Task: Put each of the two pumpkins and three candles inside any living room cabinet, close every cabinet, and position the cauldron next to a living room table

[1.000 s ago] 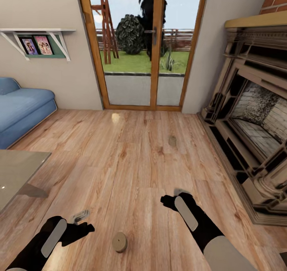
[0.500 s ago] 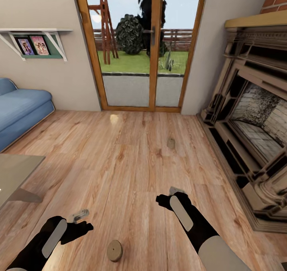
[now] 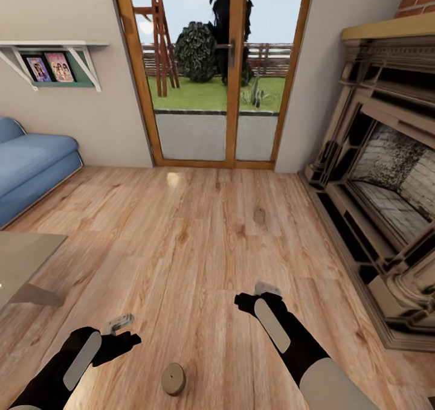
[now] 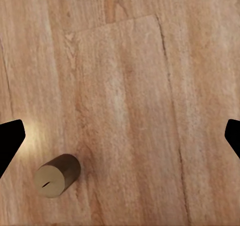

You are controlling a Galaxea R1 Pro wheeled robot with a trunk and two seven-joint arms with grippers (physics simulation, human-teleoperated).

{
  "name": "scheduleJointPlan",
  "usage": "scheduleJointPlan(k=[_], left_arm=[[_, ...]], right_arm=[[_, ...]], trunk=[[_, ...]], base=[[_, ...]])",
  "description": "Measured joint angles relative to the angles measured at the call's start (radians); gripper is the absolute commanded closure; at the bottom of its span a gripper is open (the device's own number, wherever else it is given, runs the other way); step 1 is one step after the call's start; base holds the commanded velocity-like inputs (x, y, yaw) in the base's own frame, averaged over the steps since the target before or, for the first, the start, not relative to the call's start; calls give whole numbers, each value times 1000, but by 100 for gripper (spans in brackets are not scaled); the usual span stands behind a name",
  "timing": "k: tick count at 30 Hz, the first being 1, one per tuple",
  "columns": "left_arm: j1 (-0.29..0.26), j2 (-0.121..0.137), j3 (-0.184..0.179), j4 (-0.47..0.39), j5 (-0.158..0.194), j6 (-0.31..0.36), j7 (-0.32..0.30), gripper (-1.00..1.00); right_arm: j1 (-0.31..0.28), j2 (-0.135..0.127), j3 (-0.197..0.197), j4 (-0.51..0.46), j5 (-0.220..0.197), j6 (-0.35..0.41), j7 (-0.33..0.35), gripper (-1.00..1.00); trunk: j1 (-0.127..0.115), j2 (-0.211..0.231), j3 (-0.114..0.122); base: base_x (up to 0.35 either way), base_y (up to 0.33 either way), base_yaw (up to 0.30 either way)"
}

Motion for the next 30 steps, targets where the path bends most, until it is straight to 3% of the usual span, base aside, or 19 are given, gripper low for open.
scheduleJointPlan(k=[4, 10, 14, 19, 27, 30], left_arm=[[0, -1, -1, 0, 2, -22, 1, -100], [0, -3, -43, 1, -3, -72, 2, -100], [0, -16, -66, 32, -5, -110, 3, -100], [0, -28, -70, 65, -11, -130, 5, -100], [0, -66, -70, 70, -86, -134, 23, -100], [0, -71, -69, 71, -103, -136, 24, -100]], right_arm=[[0, 0, 3, 1, -3, -2, 0, -100], [0, 0, 3, 1, -1, -2, -1, -100], [0, 0, 3, 1, -1, -4, -1, -100], [0, 1, 4, 2, -1, -4, -1, -100], [0, 3, 6, -11, 0, -2, 2, -100], [11, 10, 31, -65, -3, 4, 39, -100]], trunk=[[15, -28, -13], [38, -70, -31], [54, -98, -44], [73, -133, -60], [104, -189, -85], [115, -210, -94]], base=[[0, 0, 0], [0, 0, 0], [0, 0, 0], [0, 0, 0], [0, 0, 0], [0, 0, 0]])
